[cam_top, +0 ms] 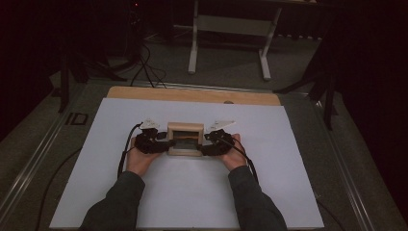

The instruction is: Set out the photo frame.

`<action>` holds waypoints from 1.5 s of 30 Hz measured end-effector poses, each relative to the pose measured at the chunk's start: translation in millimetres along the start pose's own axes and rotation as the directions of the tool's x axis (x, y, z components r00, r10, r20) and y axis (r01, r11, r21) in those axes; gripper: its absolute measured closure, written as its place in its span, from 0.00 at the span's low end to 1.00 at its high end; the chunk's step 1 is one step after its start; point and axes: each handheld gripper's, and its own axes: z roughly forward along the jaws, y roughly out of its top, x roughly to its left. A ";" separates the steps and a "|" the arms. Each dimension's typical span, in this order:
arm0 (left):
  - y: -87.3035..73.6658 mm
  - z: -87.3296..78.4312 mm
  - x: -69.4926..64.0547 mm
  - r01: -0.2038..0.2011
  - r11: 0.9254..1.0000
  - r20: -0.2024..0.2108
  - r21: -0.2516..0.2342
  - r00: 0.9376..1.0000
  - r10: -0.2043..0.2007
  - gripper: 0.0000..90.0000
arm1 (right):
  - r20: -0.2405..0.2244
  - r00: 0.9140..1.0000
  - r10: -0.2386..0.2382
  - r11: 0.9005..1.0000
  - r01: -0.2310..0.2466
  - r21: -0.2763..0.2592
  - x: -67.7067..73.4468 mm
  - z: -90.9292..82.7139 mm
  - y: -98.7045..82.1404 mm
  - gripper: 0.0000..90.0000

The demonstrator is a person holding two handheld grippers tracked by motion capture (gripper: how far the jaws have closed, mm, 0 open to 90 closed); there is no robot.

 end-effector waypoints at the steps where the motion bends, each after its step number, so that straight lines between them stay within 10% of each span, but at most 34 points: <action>1: 0.3 -1.5 -0.2 0.001 1.000 0.000 -0.002 1.000 -0.001 0.45 | 0.002 1.000 -0.002 1.000 0.002 -0.002 0.1 -0.9 0.1 0.44; 31: -20.9 -95.3 -4.0 -0.059 0.996 -0.048 -0.062 0.997 0.056 0.43 | 0.012 0.999 -0.031 0.999 0.031 -0.031 -0.5 -66.6 -15.5 0.38; 45: -59.8 -139.4 -0.8 -0.079 0.988 -0.092 -0.136 0.993 0.067 0.43 | 0.066 0.998 0.010 0.983 0.003 -0.183 -2.2 -113.3 -54.7 0.37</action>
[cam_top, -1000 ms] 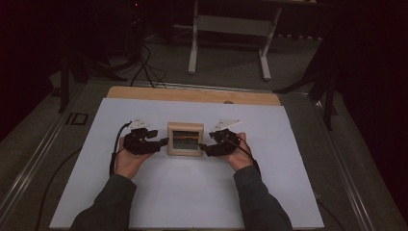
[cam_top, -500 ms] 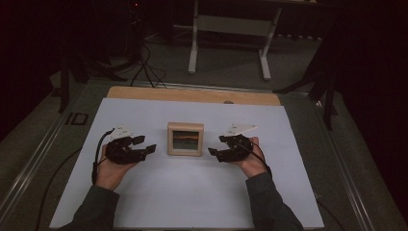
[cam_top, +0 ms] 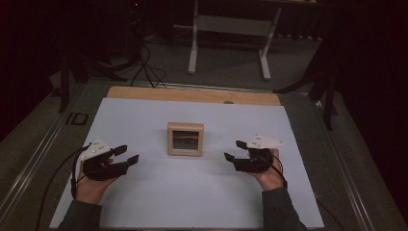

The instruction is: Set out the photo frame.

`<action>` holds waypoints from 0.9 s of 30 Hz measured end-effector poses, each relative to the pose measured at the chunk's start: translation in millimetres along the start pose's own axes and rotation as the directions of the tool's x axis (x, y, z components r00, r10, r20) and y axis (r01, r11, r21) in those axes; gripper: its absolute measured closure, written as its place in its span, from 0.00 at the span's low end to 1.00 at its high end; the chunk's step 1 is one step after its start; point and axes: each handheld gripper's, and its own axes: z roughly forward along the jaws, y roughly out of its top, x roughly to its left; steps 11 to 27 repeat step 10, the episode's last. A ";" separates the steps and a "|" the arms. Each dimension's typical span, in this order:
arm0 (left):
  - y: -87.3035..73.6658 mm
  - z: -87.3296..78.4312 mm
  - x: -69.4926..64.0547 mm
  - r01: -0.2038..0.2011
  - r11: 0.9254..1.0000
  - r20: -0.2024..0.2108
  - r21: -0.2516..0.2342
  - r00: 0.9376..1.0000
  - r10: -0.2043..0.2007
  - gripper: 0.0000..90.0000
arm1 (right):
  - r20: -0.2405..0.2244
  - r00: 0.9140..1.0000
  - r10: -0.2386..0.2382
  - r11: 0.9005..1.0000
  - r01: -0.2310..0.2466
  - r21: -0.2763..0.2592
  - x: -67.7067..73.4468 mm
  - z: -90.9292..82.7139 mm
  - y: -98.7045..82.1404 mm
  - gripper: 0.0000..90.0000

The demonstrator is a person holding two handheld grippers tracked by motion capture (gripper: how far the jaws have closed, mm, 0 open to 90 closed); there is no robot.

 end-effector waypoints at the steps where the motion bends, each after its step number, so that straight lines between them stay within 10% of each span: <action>1: -1.8 -2.3 -0.6 -0.009 1.000 -0.006 -0.003 1.000 0.009 0.43 | 0.004 1.000 0.002 1.000 -0.002 -0.012 -0.4 -4.3 -3.0 0.37; 9: -14.4 -17.3 -1.9 -0.030 0.999 -0.048 -0.036 0.998 0.029 0.42 | 0.037 0.999 0.033 0.995 -0.029 -0.093 -3.7 -40.3 -32.7 0.37; 27: -14.4 -17.3 -1.9 -0.030 0.999 -0.048 -0.036 0.998 0.029 0.42 | 0.037 0.999 0.033 0.995 -0.029 -0.093 -3.7 -40.3 -32.7 0.37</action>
